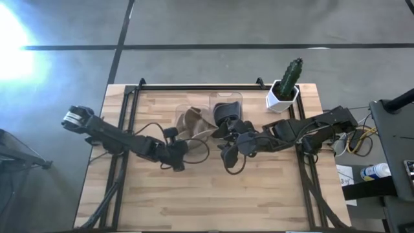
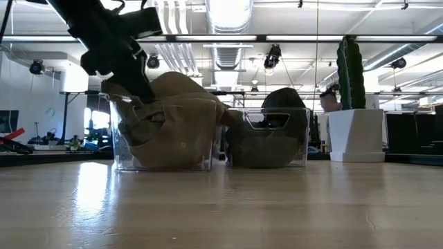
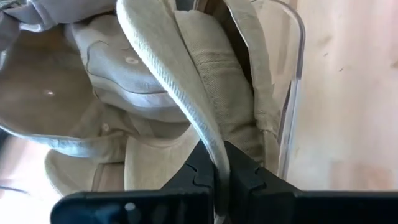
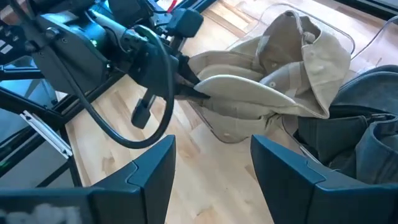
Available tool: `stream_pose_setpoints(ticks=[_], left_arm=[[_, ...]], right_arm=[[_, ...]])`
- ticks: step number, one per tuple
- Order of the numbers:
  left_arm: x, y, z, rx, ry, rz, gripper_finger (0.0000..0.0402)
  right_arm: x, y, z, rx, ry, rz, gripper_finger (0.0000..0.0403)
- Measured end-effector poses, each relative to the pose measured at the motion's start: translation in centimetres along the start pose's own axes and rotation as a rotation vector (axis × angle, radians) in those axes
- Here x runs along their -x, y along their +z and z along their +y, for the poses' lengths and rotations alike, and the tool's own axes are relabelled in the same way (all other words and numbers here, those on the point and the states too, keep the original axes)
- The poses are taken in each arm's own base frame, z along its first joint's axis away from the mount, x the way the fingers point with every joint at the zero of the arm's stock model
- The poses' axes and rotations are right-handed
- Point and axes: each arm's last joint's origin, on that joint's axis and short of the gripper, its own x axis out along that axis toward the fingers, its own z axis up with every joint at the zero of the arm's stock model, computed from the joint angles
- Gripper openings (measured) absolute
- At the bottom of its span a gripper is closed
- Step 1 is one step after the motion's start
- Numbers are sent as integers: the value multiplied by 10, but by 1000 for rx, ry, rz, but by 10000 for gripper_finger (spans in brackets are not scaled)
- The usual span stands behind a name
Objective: Pick & Place hat
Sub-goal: Put the brown cap into the left transparent bin
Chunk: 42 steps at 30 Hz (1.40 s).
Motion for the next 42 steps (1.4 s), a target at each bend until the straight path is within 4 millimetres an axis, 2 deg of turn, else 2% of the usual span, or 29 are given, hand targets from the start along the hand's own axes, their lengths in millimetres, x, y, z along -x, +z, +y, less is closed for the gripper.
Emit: stream_pose_setpoints(ticks=[6,11,17,23,26,29,31,34,36,38,42], left_arm=[[-1,4,-2,65,-54,-21,12],[18,8,6,150,-96,-51,17],[48,16,21,246,-149,-107,89],[60,16,27,366,-229,-108,164],[67,15,26,384,-324,-85,179],[82,18,27,407,-381,-125,182],[94,21,30,422,-360,-183,181],[104,20,35,415,-222,-285,181],[101,17,38,380,-128,-313,181],[90,12,39,352,-78,-290,181],[58,-2,35,377,-109,-199,181]], right_arm=[[0,0,0,0,0,0,203],[0,0,0,1,-1,0,203],[0,0,0,22,-2,2,203],[0,0,0,46,-3,2,203],[0,0,0,46,-3,1,203],[0,0,-1,43,-5,4,203],[0,-1,-1,26,-11,9,203],[-6,-6,-3,1,-28,21,203],[-13,-11,-4,-5,-45,34,203],[-22,-15,-4,-17,-48,36,203],[-41,-23,1,-38,-26,48,203]])
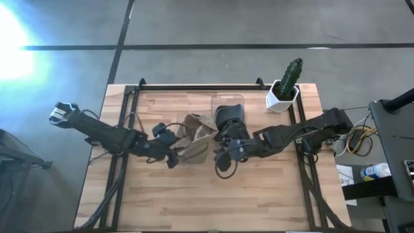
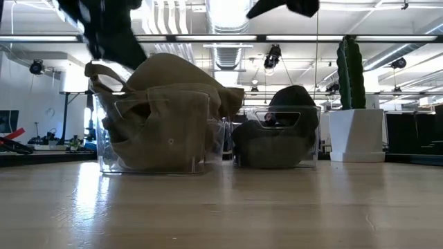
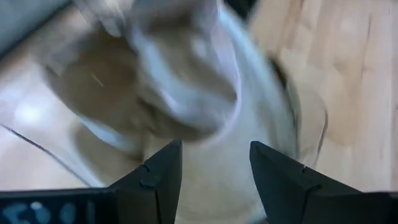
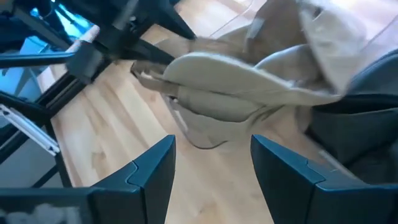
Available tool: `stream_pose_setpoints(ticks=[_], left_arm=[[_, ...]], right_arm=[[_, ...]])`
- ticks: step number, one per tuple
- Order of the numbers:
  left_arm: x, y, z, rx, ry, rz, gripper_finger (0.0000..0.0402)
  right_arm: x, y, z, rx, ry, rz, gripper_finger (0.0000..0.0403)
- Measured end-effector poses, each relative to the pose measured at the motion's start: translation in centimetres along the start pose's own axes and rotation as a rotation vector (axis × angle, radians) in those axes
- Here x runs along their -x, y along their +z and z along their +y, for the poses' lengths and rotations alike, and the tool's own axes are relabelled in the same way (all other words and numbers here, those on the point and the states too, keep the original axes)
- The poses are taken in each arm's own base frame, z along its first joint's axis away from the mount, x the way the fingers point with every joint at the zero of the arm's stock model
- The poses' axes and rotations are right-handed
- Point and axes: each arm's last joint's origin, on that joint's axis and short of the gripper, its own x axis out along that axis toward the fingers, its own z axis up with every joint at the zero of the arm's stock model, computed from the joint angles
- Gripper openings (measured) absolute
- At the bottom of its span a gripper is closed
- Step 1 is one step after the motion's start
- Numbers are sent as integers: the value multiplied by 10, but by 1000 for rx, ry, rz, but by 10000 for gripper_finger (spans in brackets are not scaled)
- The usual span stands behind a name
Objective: Pick & Place hat
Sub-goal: Put the brown cap into the left transparent bin
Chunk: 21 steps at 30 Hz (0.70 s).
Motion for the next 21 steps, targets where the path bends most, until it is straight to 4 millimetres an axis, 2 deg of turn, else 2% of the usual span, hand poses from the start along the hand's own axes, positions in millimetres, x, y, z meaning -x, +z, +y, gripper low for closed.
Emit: stream_pose_setpoints(ticks=[5,9,12,21], left_arm=[[-30,-33,0,85,-83,105,181],[-34,-45,1,144,-93,156,181],[-27,-41,4,147,-105,150,181],[21,1,15,127,-29,-12,181]], right_arm=[[-20,-7,6,-4,13,28,203],[-24,-9,7,-11,4,34,203],[-22,-8,7,-14,9,28,203],[-8,-2,5,11,16,7,203]])
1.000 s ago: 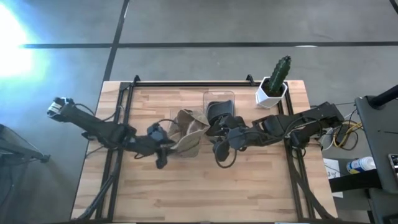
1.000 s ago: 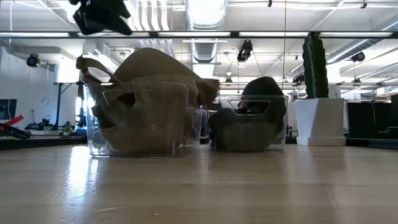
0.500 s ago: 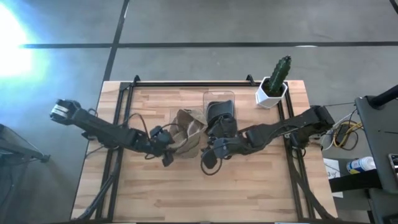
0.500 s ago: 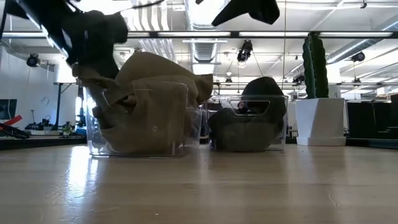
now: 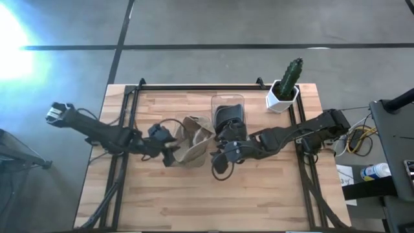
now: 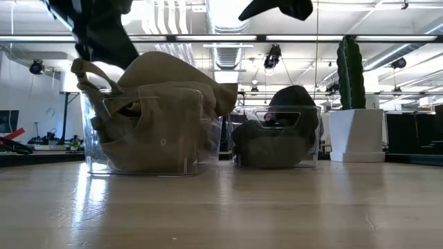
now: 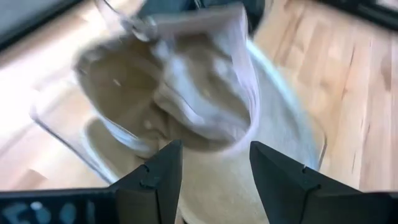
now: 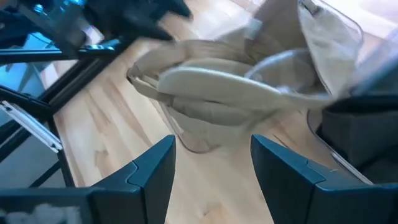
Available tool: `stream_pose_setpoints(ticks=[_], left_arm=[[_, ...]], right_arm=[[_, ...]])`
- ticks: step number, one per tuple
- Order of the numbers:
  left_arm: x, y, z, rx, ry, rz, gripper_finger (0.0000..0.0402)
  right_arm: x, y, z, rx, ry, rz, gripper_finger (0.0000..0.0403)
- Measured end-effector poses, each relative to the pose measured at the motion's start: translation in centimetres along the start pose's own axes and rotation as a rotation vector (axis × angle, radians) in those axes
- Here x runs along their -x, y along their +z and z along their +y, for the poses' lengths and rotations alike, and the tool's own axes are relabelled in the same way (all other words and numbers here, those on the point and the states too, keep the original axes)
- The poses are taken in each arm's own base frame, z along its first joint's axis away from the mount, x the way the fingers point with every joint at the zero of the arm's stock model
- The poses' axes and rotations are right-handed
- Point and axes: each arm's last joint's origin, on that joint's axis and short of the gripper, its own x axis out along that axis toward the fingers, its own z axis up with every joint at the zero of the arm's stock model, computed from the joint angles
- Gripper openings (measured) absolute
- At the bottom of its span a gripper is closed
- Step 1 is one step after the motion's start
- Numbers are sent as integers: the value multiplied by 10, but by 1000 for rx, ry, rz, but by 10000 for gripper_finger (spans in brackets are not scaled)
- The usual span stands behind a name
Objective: Pick & Place hat
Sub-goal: Put the brown cap into the left transparent bin
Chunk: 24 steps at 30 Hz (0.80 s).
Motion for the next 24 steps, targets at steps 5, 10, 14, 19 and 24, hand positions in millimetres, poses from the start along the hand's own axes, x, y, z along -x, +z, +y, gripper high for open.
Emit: stream_pose_setpoints(ticks=[5,10,14,19,24], left_arm=[[15,6,7,10,16,-24,181],[9,-5,11,30,35,3,181],[-3,-20,14,38,60,38,181],[-22,-39,14,95,7,74,181],[-37,-53,11,161,-75,102,181]], right_arm=[[-4,-6,-5,-34,-49,63,203],[-22,-17,-4,-72,-73,121,203],[-47,-20,-6,-101,-106,114,203],[-85,-12,-15,-124,-203,4,203],[-121,2,-33,-129,-242,-6,203]])
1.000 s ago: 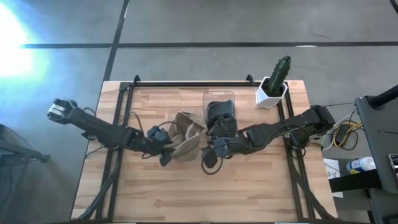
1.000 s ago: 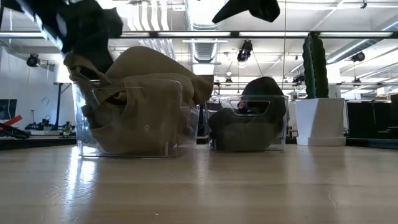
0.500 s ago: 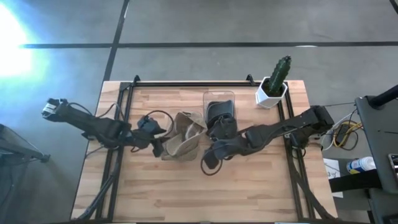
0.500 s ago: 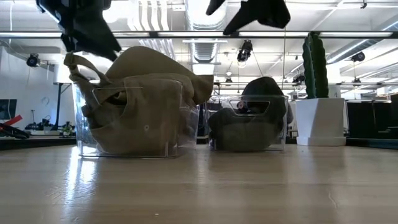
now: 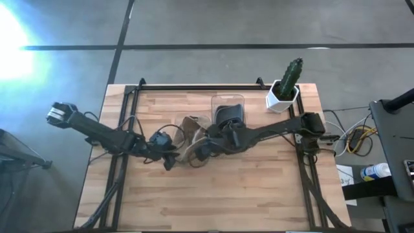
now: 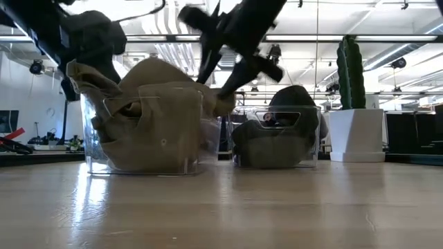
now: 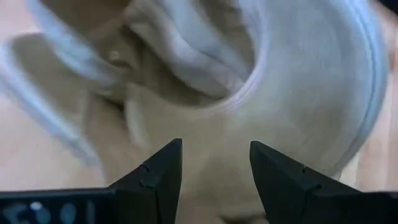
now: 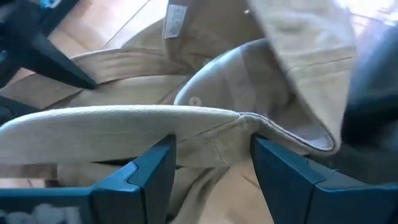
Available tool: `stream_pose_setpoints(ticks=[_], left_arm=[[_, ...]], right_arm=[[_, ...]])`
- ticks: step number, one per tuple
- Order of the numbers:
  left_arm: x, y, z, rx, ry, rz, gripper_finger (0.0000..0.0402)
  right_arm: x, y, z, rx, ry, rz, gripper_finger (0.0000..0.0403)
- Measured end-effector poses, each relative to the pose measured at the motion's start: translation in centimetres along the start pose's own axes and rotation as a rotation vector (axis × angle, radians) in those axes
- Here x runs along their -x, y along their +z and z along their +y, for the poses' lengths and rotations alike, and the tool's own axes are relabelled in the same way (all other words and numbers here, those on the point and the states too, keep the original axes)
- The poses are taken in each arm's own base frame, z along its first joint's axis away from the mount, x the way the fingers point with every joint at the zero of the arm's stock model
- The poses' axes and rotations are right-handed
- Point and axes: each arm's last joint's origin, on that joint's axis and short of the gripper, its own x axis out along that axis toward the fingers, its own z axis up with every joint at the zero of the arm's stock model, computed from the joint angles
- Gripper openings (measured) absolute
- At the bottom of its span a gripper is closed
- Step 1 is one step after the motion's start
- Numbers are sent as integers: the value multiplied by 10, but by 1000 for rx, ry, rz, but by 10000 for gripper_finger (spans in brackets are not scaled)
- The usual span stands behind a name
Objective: Pick & Place hat
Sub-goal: Put the brown cap into the left transparent bin
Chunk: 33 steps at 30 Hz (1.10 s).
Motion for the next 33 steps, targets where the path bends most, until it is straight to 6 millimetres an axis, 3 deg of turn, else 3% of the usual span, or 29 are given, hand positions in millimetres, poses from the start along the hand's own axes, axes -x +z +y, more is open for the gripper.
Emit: stream_pose_setpoints(ticks=[5,9,14,19,27,30,33], left_arm=[[-10,-9,4,27,17,36,181],[-12,-11,4,31,21,44,181],[-7,-6,2,5,12,35,181],[11,6,-3,-55,24,52,181],[50,19,-8,-81,29,95,181],[61,14,-17,-63,-72,143,181],[67,0,-22,-62,-98,201,181]], right_arm=[[-23,14,8,58,106,14,203],[-28,26,14,87,117,-9,203],[-21,38,16,136,97,-6,203],[3,43,14,213,45,36,203],[47,26,19,289,112,153,203],[57,11,29,259,216,255,203],[55,-9,45,232,294,301,203]])
